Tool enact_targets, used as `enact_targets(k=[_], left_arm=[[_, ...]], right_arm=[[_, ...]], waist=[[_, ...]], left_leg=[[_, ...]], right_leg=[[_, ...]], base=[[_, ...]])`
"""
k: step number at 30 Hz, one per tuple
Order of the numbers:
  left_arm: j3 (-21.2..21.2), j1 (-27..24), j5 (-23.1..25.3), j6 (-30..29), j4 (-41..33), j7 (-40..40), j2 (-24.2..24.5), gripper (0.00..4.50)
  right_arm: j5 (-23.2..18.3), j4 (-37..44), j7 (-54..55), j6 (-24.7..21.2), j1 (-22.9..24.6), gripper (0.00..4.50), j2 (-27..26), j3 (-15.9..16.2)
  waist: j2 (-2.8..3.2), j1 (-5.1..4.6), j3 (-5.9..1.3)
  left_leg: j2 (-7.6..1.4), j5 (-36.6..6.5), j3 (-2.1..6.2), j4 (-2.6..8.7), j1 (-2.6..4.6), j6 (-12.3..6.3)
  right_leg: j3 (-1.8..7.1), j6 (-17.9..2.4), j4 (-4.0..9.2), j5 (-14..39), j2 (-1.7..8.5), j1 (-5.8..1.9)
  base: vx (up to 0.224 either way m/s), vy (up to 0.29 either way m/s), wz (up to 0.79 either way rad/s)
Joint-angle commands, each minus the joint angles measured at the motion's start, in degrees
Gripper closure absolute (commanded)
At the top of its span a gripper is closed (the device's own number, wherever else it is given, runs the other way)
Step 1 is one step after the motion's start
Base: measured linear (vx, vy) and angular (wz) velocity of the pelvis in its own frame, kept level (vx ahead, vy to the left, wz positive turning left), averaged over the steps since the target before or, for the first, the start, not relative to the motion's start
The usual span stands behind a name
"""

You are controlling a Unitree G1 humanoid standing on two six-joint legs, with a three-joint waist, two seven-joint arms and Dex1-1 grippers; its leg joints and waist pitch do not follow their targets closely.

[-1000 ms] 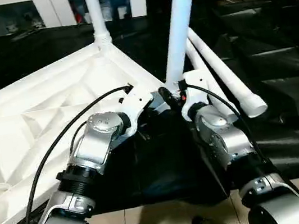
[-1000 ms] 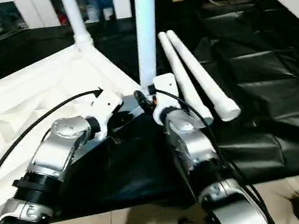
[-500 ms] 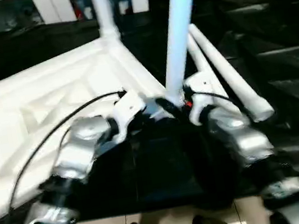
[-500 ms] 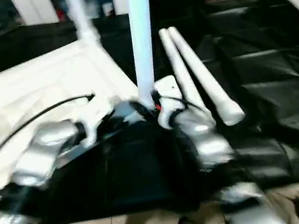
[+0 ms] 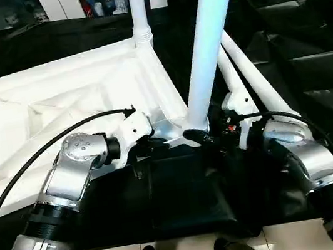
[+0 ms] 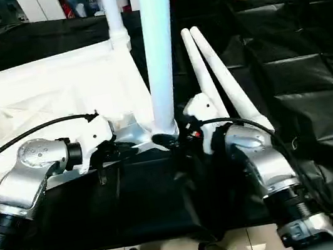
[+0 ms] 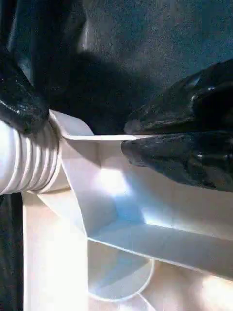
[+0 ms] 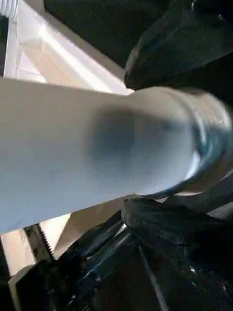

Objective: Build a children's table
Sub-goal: Rotate leg to tighten

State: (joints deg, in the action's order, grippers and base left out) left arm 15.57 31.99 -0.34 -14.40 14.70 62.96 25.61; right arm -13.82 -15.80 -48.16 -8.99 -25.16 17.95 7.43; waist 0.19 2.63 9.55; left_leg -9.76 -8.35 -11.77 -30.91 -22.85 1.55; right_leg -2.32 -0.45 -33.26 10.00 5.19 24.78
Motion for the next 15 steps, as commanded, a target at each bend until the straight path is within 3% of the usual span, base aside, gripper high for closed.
enact_targets(k=[1,5,8,10,13,15], left_arm=[[2.9,-2.1,-1.2,0.6,0.7,2.5,-0.4,4.50],[3.0,-2.1,-1.2,0.7,0.6,2.9,-0.2,4.50],[2.8,-2.2,-1.1,0.7,0.7,3.0,-0.2,4.50],[2.7,-2.2,-1.1,0.7,0.7,3.0,-0.2,4.50],[2.7,-2.2,-1.1,0.8,0.8,3.1,-0.3,4.50],[2.7,-2.2,-1.0,0.9,0.9,3.1,-0.3,4.50]], right_arm=[[-0.1,1.5,-1.2,-0.6,0.3,0.67,0.3,0.7],[1.1,1.1,-2.3,-0.5,0.6,0.83,0.8,1.7],[1.2,0.7,-2.1,-0.4,0.5,0.83,0.9,1.6],[0.9,0.6,-2.1,-0.4,0.5,1.18,0.9,1.5],[0.8,0.6,-2.2,-0.4,0.5,1.21,0.7,1.4],[0.9,0.5,-2.1,-0.3,0.5,1.57,0.6,1.4]], waist=[[-0.18,-0.17,-4.06],[-0.44,-0.19,-4.28],[-0.37,-0.08,-4.20],[-0.42,-0.11,-4.13],[-0.46,-0.13,-4.15],[-0.49,-0.17,-4.09]], left_leg=[[-3.18,-7.4,1.05,2.52,1.82,-6.35],[-3.05,-4.7,0.95,2.18,1.62,-7.76],[-3.06,-5.2,0.99,2.16,1.55,-7.82],[-3.12,-6.2,1.01,2.20,1.56,-7.49],[-3.12,-7.0,1.02,2.20,1.59,-6.95],[-3.11,-7.5,1.04,2.20,1.53,-6.71]], right_leg=[[2.41,-16.2,2.54,3.4,2.79,-3.10],[2.35,-17.0,2.03,-1.1,2.70,-3.31],[2.37,-16.9,2.13,0.4,2.86,-3.34],[2.37,-16.7,2.25,2.2,2.87,-3.26],[2.41,-16.4,2.34,3.6,2.87,-3.23],[2.43,-16.2,2.41,4.4,2.88,-3.15]], base=[[0.000,0.000,0.00],[0.000,0.000,0.00],[0.000,0.000,0.00],[0.000,0.000,0.00],[0.000,0.000,0.00],[0.000,0.000,0.00]])
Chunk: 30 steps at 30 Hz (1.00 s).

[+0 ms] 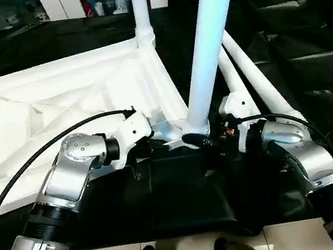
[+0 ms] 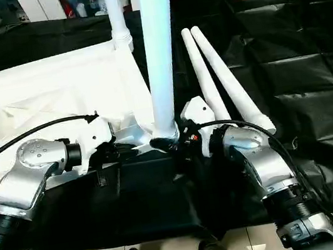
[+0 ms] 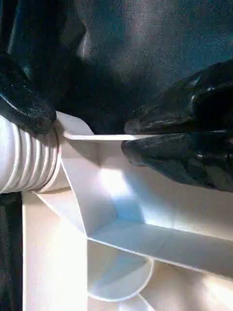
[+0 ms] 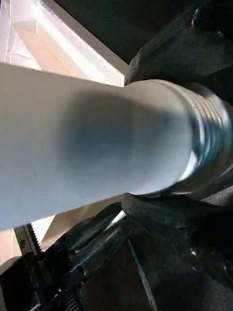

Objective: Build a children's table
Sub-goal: Rotate leg to tighten

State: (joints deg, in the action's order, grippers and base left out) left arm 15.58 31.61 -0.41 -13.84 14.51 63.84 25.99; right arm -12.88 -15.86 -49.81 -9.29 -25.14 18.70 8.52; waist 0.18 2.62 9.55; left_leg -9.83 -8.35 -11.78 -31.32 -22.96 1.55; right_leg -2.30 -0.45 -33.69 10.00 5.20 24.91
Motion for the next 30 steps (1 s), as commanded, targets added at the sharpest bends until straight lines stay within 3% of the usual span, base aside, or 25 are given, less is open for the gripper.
enact_targets(k=[1,8,12,13,14,15,18,20,21,23,25,27,28,30], left_arm=[[2.7,-1.9,-0.9,0.4,1.2,2.3,-0.7,4.50],[2.5,-2.0,-1.0,-0.4,1.3,1.6,-1.1,4.50],[1.5,-1.2,-0.2,-2.7,3.4,-3.3,-4.0,4.50],[1.4,-0.8,0.4,-3.1,4.3,-5.1,-4.9,4.50],[1.4,-0.2,1.3,-3.6,5.4,-7.2,-6.0,4.50],[1.3,0.3,2.1,-4.1,6.4,-9.4,-7.0,4.50],[0.3,2.5,3.5,-6.1,9.8,-16.5,-11.2,4.50],[0.1,3.0,3.8,-6.7,10.6,-18.3,-12.3,4.50],[0.1,3.3,4.0,-6.9,10.9,-19.1,-12.9,4.50],[0.5,3.7,4.5,-6.7,11.4,-19.5,-13.5,4.50],[1.1,3.6,5.0,-6.1,10.8,-18.7,-12.9,4.50],[1.2,3.3,5.2,-6.0,10.0,-17.9,-12.2,4.50],[1.2,3.0,5.2,-5.7,9.4,-17.0,-11.5,4.50],[1.2,2.6,5.1,-5.5,8.8,-16.1,-10.8,4.50]], right_arm=[[-0.1,0.6,-0.3,-0.1,0.6,1.57,-0.4,0.4],[0.2,-0.2,2.5,-0.1,1.5,1.77,-2.1,-0.3],[0.5,-4.0,14.1,-1.4,1.4,1.77,-7.3,-4.2],[1.0,-5.3,18.2,-1.7,1.3,1.78,-8.9,-5.3],[1.7,-7.2,23.0,-2.1,1.1,1.78,-10.7,-6.4],[2.5,-8.8,26.7,-2.1,0.8,1.78,-11.9,-7.0],[4.5,-13.5,38.0,-1.2,-1.3,1.78,-16.3,-8.8],[4.9,-14.9,41.4,-0.9,-2.1,1.78,-17.7,-9.3],[5.5,-15.5,43.1,-0.5,-2.7,1.78,-18.5,-9.3],[6.5,-17.4,43.2,1.0,-4.4,1.78,-19.9,-7.9],[6.2,-17.0,39.9,2.8,-4.8,1.78,-20.1,-7.2],[6.2,-15.5,37.0,5.4,-4.6,1.78,-19.8,-6.6],[5.0,-13.6,34.3,6.4,-3.9,1.22,-19.5,-6.7],[4.5,-12.4,32.7,7.1,-3.5,1.08,-19.0,-6.6]], waist=[[-0.39,-0.13,-4.16],[-0.43,-0.25,-4.18],[-0.31,-0.59,-4.08],[-0.41,-0.86,-3.88],[-0.16,-0.85,-3.88],[-0.08,-1.06,-3.63],[-0.07,-1.26,-3.25],[0.02,-1.33,-2.72],[0.07,-1.40,-2.79],[-0.05,-1.50,-3.07],[-0.03,-1.40,-3.10],[-0.10,-1.32,-3.30],[-0.03,-1.28,-3.32],[-0.11,-1.05,-3.53]], left_leg=[[-3.05,-7.7,1.08,2.61,1.67,-6.52],[-3.03,-8.7,1.10,2.64,1.59,-5.70],[-3.03,-10.8,1.22,2.84,1.57,-4.42],[-2.98,-13.0,1.38,3.15,1.51,-2.72],[-2.95,-13.7,1.51,3.24,1.47,-2.20],[-3.01,-15.5,1.49,3.50,1.70,-1.11],[-2.90,-20.4,1.92,3.90,1.72,1.15],[-2.83,-25.8,2.25,4.19,2.77,2.61],[-2.78,-27.4,2.53,4.38,2.96,3.01],[-2.73,-26.5,2.78,4.71,2.42,2.93],[-2.81,-26.9,2.62,4.69,2.65,2.30],[-2.92,-25.3,2.45,4.69,2.41,1.70],[-2.94,-24.8,2.37,4.65,2.37,1.44],[-3.06,-22.3,2.05,4.50,2.28,0.47]], right_leg=[[2.41,-16.1,2.85,4.8,2.92,-3.30],[2.46,-15.7,2.97,6.3,2.92,-3.18],[2.46,-15.3,3.33,9.9,3.01,-2.94],[2.43,-13.9,3.75,14.5,3.07,-2.91],[2.42,-13.4,3.84,16.0,3.16,-2.91],[2.48,-12.3,4.28,19.0,3.08,-2.42],[2.38,-9.5,4.92,26.8,3.33,-2.20],[2.28,-7.3,5.87,32.9,3.35,-1.44],[2.09,-6.2,6.16,34.4,3.43,-1.64],[2.01,-5.6,6.06,32.5,3.43,-2.06],[2.23,-5.5,6.20,30.6,3.37,-1.75],[2.32,-6.4,5.97,27.4,3.34,-1.91],[2.39,-6.7,5.85,26.2,3.31,-1.92],[2.58,-8.1,5.43,21.5,3.24,-2.16]], base=[[0.000,0.000,0.00],[0.000,0.000,0.00],[0.000,0.000,0.00],[0.000,0.000,0.00],[0.000,0.000,0.00],[0.000,0.000,0.00],[0.000,0.000,0.00],[0.000,0.000,0.00],[0.000,0.000,0.00],[0.000,0.000,0.00],[0.000,0.000,0.00],[0.000,0.000,0.00],[0.000,0.000,0.00],[0.000,0.000,0.00]])
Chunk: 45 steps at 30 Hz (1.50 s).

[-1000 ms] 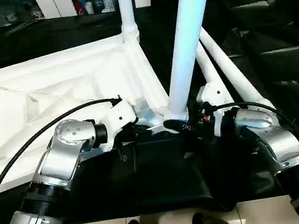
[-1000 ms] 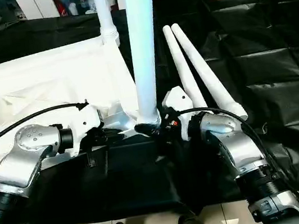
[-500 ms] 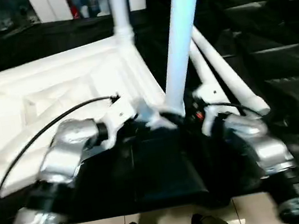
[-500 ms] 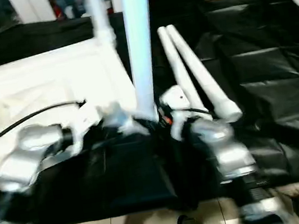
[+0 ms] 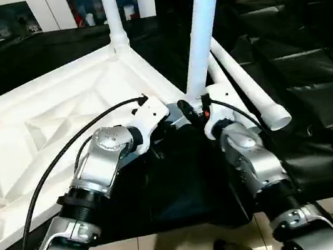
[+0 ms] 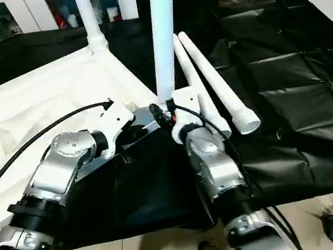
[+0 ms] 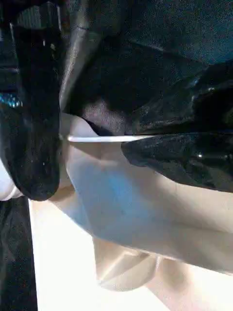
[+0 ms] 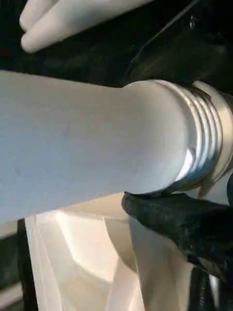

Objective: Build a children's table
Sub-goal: Rotate leg to tighten

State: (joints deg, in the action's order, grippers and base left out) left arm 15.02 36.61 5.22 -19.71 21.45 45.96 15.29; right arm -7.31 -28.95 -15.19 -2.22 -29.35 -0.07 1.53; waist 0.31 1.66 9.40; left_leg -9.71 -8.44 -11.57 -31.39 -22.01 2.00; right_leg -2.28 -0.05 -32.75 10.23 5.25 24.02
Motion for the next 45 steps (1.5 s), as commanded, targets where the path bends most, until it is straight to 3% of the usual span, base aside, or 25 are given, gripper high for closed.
enact_targets(k=[1,4,6,7,9,11,13,17,20,23,29,30,33,35,39,45], left_arm=[[1.7,-2.9,-0.6,0.4,1.0,2.7,0.9,4.50],[1.9,-4.0,-0.8,0.6,-0.8,4.4,2.8,4.50],[1.9,-4.9,-1.2,1.1,-2.1,5.7,4.3,4.50],[1.9,-5.1,-1.4,1.5,-2.5,6.4,4.8,4.50],[2.0,-5.8,-2.1,1.7,-3.8,8.4,6.0,4.50],[2.2,-6.5,-3.0,2.8,-4.8,11.0,7.0,4.50],[2.2,-6.8,-3.8,2.4,-5.5,12.7,7.6,4.50],[3.1,-7.4,-5.5,3.9,-7.4,17.0,9.1,4.50],[3.5,-7.5,-5.8,3.8,-8.0,17.2,9.4,4.50],[3.6,-7.6,-6.0,3.7,-8.3,17.5,9.5,4.50],[3.7,-7.9,-6.0,3.7,-8.6,18.0,9.7,4.50],[3.7,-7.9,-6.0,3.7,-8.6,18.1,9.7,4.50],[3.7,-7.9,-6.1,3.7,-8.7,18.2,10.0,4.50],[3.8,-7.9,-6.2,3.7,-8.7,18.2,10.0,4.50],[3.8,-7.9,-6.3,3.6,-8.7,18.2,10.0,4.50],[3.8,-7.8,-6.2,3.7,-8.5,18.4,10.1,4.50]], right_arm=[[-1.8,2.3,-4.8,-0.4,1.2,1.02,0.9,1.1],[-2.5,5.2,-7.3,-1.9,1.9,0.68,3.5,1.8],[-0.3,6.8,-8.1,-2.6,2.2,0.65,6.6,3.0],[-0.3,7.5,-9.4,-3.5,2.5,0.65,7.8,3.4],[-0.8,9.5,-14.4,-5.1,3.5,0.65,10.8,4.1],[-1.6,11.7,-20.7,-5.6,4.9,0.65,13.8,5.2],[-1.6,12.9,-24.4,-5.1,5.7,0.65,15.7,6.2],[-4.4,15.3,-29.3,-5.3,6.5,0.65,17.9,6.6],[-5.4,15.9,-30.0,-4.5,6.4,0.65,18.1,6.7],[-6.4,16.8,-31.7,-5.2,6.3,0.65,17.8,6.4],[-4.3,15.3,-32.5,-4.8,6.1,0.65,18.3,7.4],[-4.3,15.1,-32.6,-5.0,6.0,0.99,18.4,7.4],[-5.2,14.5,-32.6,-5.5,5.7,0.99,18.3,7.0],[-5.4,14.2,-32.4,-5.3,5.4,1.39,18.0,6.6],[-5.1,14.1,-32.5,-5.0,5.4,1.70,18.1,6.6],[-4.5,13.7,-32.0,-4.5,6.0,1.83,17.8,7.2]], waist=[[-0.33,0.01,-3.56],[-0.51,0.12,-3.71],[-0.51,0.18,-3.91],[-0.59,0.18,-4.29],[-0.70,0.32,-4.44],[-0.58,0.40,-4.51],[-0.62,0.28,-4.34],[-0.40,0.32,-4.05],[-0.27,0.36,-3.95],[-0.37,0.39,-4.14],[-0.54,0.43,-4.29],[-0.55,0.44,-4.29],[-0.63,0.45,-4.27],[-0.64,0.45,-4.27],[-0.57,0.42,-4.30],[-0.50,0.43,-4.43]], left_leg=[[-3.09,-18.9,1.53,4.26,1.08,-1.31],[-3.09,-16.6,1.19,3.92,1.22,-3.07],[-2.90,-13.0,1.15,3.69,0.75,-3.86],[-2.75,-8.6,0.91,3.23,0.65,-4.90],[-2.60,-5.6,0.79,2.93,0.42,-6.65],[-2.64,-4.2,0.75,2.66,0.37,-8.21],[-2.80,-4.8,0.68,2.64,0.42,-9.03],[-3.10,-9.0,0.85,2.98,0.78,-7.52],[-3.32,-10.7,0.86,3.19,1.06,-5.87],[-3.21,-10.0,0.86,3.08,0.97,-5.71],[-3.01,-7.2,0.77,2.76,0.75,-7.10],[-3.00,-7.1,0.76,2.74,0.72,-7.16],[-3.00,-7.3,0.77,2.73,0.77,-7.25],[-3.01,-7.3,0.77,2.71,0.77,-7.27],[-3.04,-7.3,0.81,2.67,0.77,-7.17],[-2.98,-6.6,0.80,2.53,0.76,-7.52]], right_leg=[[2.62,-10.3,3.95,16.2,3.04,-1.66],[2.65,-11.7,3.78,14.8,3.02,-1.68],[2.51,-12.3,3.42,12.5,2.98,-2.18],[2.50,-13.3,2.72,6.8,2.76,-2.42],[2.44,-14.5,2.08,1.3,2.50,-2.85],[2.35,-15.4,1.78,-2.2,2.39,-2.84],[2.25,-16.5,1.87,-2.1,2.40,-2.69],[2.25,-15.9,2.60,6.3,2.67,-2.48],[2.36,-15.3,2.83,9.1,2.62,-2.10],[2.37,-15.4,2.56,7.4,2.59,-2.24],[2.34,-16.2,2.13,3.6,2.63,-2.47],[2.33,-16.2,2.13,3.6,2.64,-2.49],[2.29,-16.0,2.23,4.8,2.62,-2.46],[2.30,-16.0,2.20,5.1,2.62,-2.44],[2.28,-16.1,2.11,4.7,2.62,-2.45],[2.25,-16.5,1.92,3.2,2.53,-2.51]], base=[[0.000,0.000,0.00],[0.024,-0.018,0.03],[0.000,0.000,0.00],[0.000,0.000,0.00],[0.000,0.000,0.00],[0.000,0.000,0.00],[0.000,0.000,0.00],[0.000,0.000,0.00],[0.000,0.000,0.00],[0.000,0.000,0.00],[0.000,0.000,0.00],[0.000,0.000,0.00],[0.000,0.000,0.00],[0.000,0.000,0.00],[0.000,0.000,0.00],[0.000,0.000,0.00]])
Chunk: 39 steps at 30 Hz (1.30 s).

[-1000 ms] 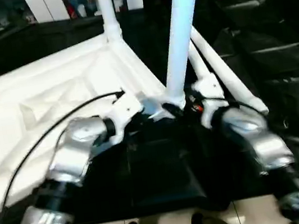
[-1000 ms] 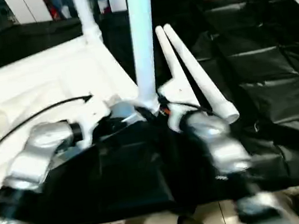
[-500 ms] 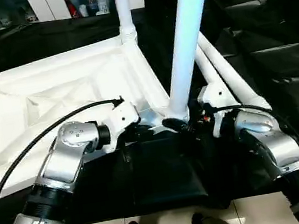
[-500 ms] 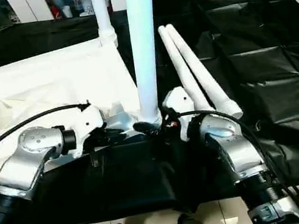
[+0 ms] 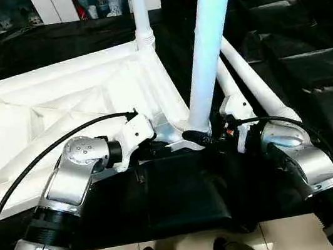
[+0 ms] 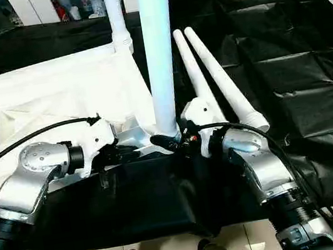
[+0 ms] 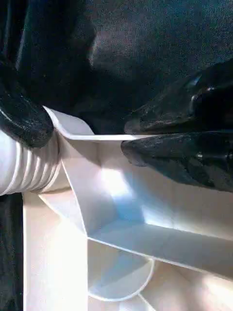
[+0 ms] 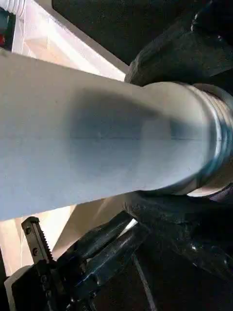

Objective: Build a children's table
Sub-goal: Rotate leg to tighten

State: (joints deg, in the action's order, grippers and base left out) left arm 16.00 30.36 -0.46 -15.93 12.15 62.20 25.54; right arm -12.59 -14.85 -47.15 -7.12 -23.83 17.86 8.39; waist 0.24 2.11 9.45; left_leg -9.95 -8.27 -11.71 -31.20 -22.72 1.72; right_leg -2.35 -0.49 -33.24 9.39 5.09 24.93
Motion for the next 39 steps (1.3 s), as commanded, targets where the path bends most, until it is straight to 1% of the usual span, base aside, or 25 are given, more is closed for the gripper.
enact_targets(k=[1,3,5,7,8,9,10,12,14,15,16,17,19,21,22,23,24,26,27,30,32,34,37,38,39], left_arm=[[2.9,-1.5,-0.4,-0.2,0.9,2.0,-0.3,4.50],[2.8,-1.2,0.1,-0.7,1.6,0.8,-1.0,4.50],[2.5,-0.7,0.8,-1.5,2.8,-1.4,-2.1,4.50],[2.2,0.8,2.6,-2.5,5.8,-6.3,-4.5,4.50],[2.2,1.1,3.0,-2.6,6.5,-7.4,-5.0,4.50],[1.6,2.0,3.6,-3.3,8.1,-10.4,-6.6,4.50],[0.8,3.3,4.2,-4.4,10.0,-14.2,-8.6,4.50],[0.2,4.6,4.7,-5.5,12.0,-17.6,-10.6,4.50],[-0.4,5.8,5.0,-6.6,13.5,-20.7,-12.4,4.50],[-0.8,7.1,5.3,-7.3,15.1,-23.4,-14.1,4.50],[-0.9,7.4,5.5,-7.4,15.5,-24.1,-14.6,4.50],[-0.9,7.7,5.8,-7.1,16.0,-24.7,-14.8,4.50],[-0.8,8.1,6.1,-6.5,16.7,-24.8,-15.0,4.50],[-0.3,8.2,6.4,-5.9,17.0,-23.9,-14.7,4.50],[-0.2,8.1,6.4,-5.7,16.8,-23.4,-14.5,4.50],[-0.1,8.1,6.4,-5.7,16.7,-23.2,-14.4,4.50],[0.0,7.8,6.4,-5.2,16.0,-22.1,-13.7,4.50],[0.0,7.6,6.3,-5.1,15.6,-21.9,-13.4,4.50],[-0.1,7.5,6.3,-5.1,15.4,-21.8,-13.3,4.50],[0.2,6.5,5.7,-4.3,14.0,-20.1,-11.7,4.50],[0.4,5.8,5.4,-3.9,13.0,-18.7,-10.7,4.50],[0.7,4.5,4.8,-3.3,10.9,-15.9,-8.8,4.50],[0.8,4.0,4.5,-3.0,10.2,-14.7,-8.1,4.50],[1.1,3.3,4.1,-2.0,9.2,-12.6,-6.9,4.50],[1.0,2.9,3.9,-2.0,8.7,-11.8,-6.4,4.50]], right_arm=[[0.9,-0.7,0.6,0.3,0.6,1.83,-0.4,0.3],[1.5,-2.2,3.9,-0.2,0.8,1.83,-1.7,-0.5],[2.3,-4.4,9.3,-0.4,0.5,1.84,-4.1,-1.8],[3.2,-8.3,19.3,-1.1,-0.5,1.84,-8.1,-4.6],[3.4,-9.1,21.3,-1.3,-0.8,1.84,-8.9,-5.1],[3.5,-10.9,25.8,-1.9,-1.6,1.84,-10.7,-6.4],[3.6,-13.1,30.7,-2.5,-2.6,1.84,-12.7,-7.8],[4.1,-15.8,36.1,-2.6,-4.2,1.84,-14.4,-9.0],[4.3,-18.4,40.8,-2.4,-5.8,1.84,-15.9,-10.0],[4.2,-21.8,45.0,-1.8,-8.1,1.84,-17.4,-10.9],[4.2,-22.9,46.0,-1.6,-8.8,1.84,-17.8,-11.1],[3.8,-23.9,46.3,-0.9,-9.5,1.84,-18.2,-11.3],[4.0,-25.1,45.7,0.9,-10.7,1.84,-18.8,-11.2],[5.0,-25.6,43.7,3.5,-11.6,1.84,-19.3,-10.5],[4.8,-25.0,42.2,4.7,-11.6,1.84,-19.5,-10.3],[4.7,-24.8,41.5,5.3,-11.7,1.84,-19.6,-10.2],[4.0,-22.8,38.5,7.6,-11.4,1.28,-19.6,-9.8],[4.0,-21.7,37.4,8.2,-11.2,1.14,-19.3,-9.3],[4.1,-21.1,36.9,8.5,-11.1,0.94,-19.1,-8.9],[3.8,-17.4,33.7,7.1,-10.2,0.67,-16.9,-7.4],[3.6,-15.6,31.3,5.7,-9.6,0.62,-15.4,-6.6],[4.1,-12.7,25.9,3.5,-7.9,0.62,-11.6,-4.6],[4.2,-11.8,23.7,2.9,-7.3,0.62,-10.3,-4.0],[4.6,-10.3,20.0,2.3,-6.2,0.62,-8.1,-3.2],[4.2,-9.2,17.7,2.2,-5.5,0.62,-7.0,-2.8]], waist=[[-0.45,-0.01,-4.48],[-0.33,-0.08,-4.43],[-0.35,-0.17,-4.18],[-0.35,-0.47,-3.77],[-0.35,-0.47,-3.77],[-0.28,-0.64,-3.53],[-0.18,-0.80,-3.36],[-0.05,-0.85,-3.26],[-0.11,-0.98,-3.10],[-0.08,-1.06,-3.05],[-0.08,-1.17,-3.04],[-0.04,-1.14,-3.05],[-0.12,-1.25,-3.31],[-0.08,-1.24,-3.29],[-0.41,-1.31,-3.37],[-0.36,-1.21,-3.40],[-0.36,-1.14,-3.47],[-0.46,-1.04,-3.71],[-0.42,-0.97,-3.73],[-0.52,-0.74,-3.98],[-0.77,-0.80,-3.94],[-0.75,-0.58,-4.09],[-0.79,-0.43,-4.32],[-0.88,-0.47,-4.40],[-0.92,-0.27,-4.71]], left_leg=[[-2.74,-6.7,0.95,2.34,1.43,-7.24],[-2.74,-7.0,0.98,2.36,1.41,-7.10],[-2.75,-9.3,0.99,2.51,1.37,-5.99],[-2.73,-14.0,1.22,3.00,1.60,-2.97],[-2.73,-14.0,1.22,3.00,1.60,-2.97],[-2.65,-16.3,1.60,3.38,1.37,-1.20],[-2.69,-20.0,1.79,3.57,1.88,0.78],[-2.63,-22.8,1.89,3.75,2.35,1.68],[-2.52,-24.6,2.10,4.00,2.26,2.12],[-2.46,-26.7,2.18,4.00,2.73,2.50],[-2.27,-28.2,2.34,3.92,2.90,2.76],[-2.29,-28.4,2.45,4.00,2.93,2.72],[-2.36,-28.0,2.57,4.21,2.57,2.10],[-2.39,-27.7,2.44,4.22,2.60,1.70],[-2.42,-27.5,2.33,4.19,2.57,1.49],[-2.42,-27.3,2.33,4.18,2.54,1.24],[-2.50,-26.3,2.30,4.19,2.38,0.79],[-2.64,-23.9,2.09,4.13,2.06,0.03],[-2.66,-22.5,1.92,4.11,1.98,-0.49],[-2.74,-19.2,1.67,3.93,1.82,-1.58],[-2.72,-18.1,1.58,3.90,1.54,-2.19],[-2.69,-16.3,1.44,3.65,1.59,-2.81],[-2.68,-14.5,1.16,3.23,1.74,-3.48],[-2.47,-12.3,1.17,3.03,1.21,-4.25],[-2.48,-9.6,1.05,2.66,1.12,-5.19]], right_leg=[[2.32,-16.1,2.38,4.0,2.72,-3.46],[2.32,-16.1,2.46,4.5,2.78,-3.40],[2.32,-15.7,2.91,8.2,2.85,-3.16],[2.32,-13.5,3.82,17.1,3.02,-2.84],[2.32,-13.5,3.82,17.1,3.02,-2.84],[2.17,-11.7,4.14,22.3,3.13,-2.90],[2.16,-9.7,4.65,26.9,3.10,-2.30],[2.16,-8.5,5.10,29.0,3.14,-1.87],[1.99,-7.3,5.38,30.2,3.06,-1.91],[1.93,-6.6,5.64,32.0,3.07,-1.51],[1.76,-5.8,5.88,33.6,3.13,-1.47],[1.72,-5.4,6.01,33.7,3.21,-1.54],[1.49,-5.0,6.17,32.3,3.29,-1.91],[1.58,-5.2,6.29,31.2,3.28,-1.71],[1.68,-5.6,6.23,30.6,3.25,-1.67],[1.72,-5.8,6.15,30.3,3.34,-1.73],[1.82,-6.3,6.04,29.4,3.41,-1.83],[2.00,-7.4,5.66,26.0,3.41,-2.11],[2.07,-8.2,5.44,23.9,3.30,-2.16],[2.15,-9.9,4.88,20.1,3.27,-2.55],[2.15,-10.1,4.75,19.4,3.13,-2.73],[2.18,-10.6,4.57,18.3,3.02,-2.79],[2.39,-11.4,4.31,15.8,3.04,-2.72],[2.34,-12.2,3.87,13.2,2.96,-3.09],[2.41,-12.8,3.36,9.3,2.93,-3.25]], base=[[0.000,0.000,0.00],[0.000,0.000,0.00],[0.000,0.000,0.00],[-0.025,0.004,-0.02],[-0.050,0.007,-0.04],[-0.054,0.018,-0.09],[-0.051,0.025,-0.08],[-0.026,0.013,-0.04],[0.000,0.000,0.00],[0.000,0.000,0.00],[0.000,0.000,0.00],[0.000,0.000,0.00],[0.000,0.000,0.00],[0.000,0.000,0.00],[0.000,0.000,0.00],[0.000,0.000,0.00],[0.000,0.000,0.00],[0.000,0.000,0.00],[0.000,0.000,0.00],[0.000,0.000,0.00],[0.000,0.000,0.00],[0.000,0.000,0.00],[0.017,-0.007,0.01],[0.050,-0.020,0.02],[0.000,0.000,0.00]])
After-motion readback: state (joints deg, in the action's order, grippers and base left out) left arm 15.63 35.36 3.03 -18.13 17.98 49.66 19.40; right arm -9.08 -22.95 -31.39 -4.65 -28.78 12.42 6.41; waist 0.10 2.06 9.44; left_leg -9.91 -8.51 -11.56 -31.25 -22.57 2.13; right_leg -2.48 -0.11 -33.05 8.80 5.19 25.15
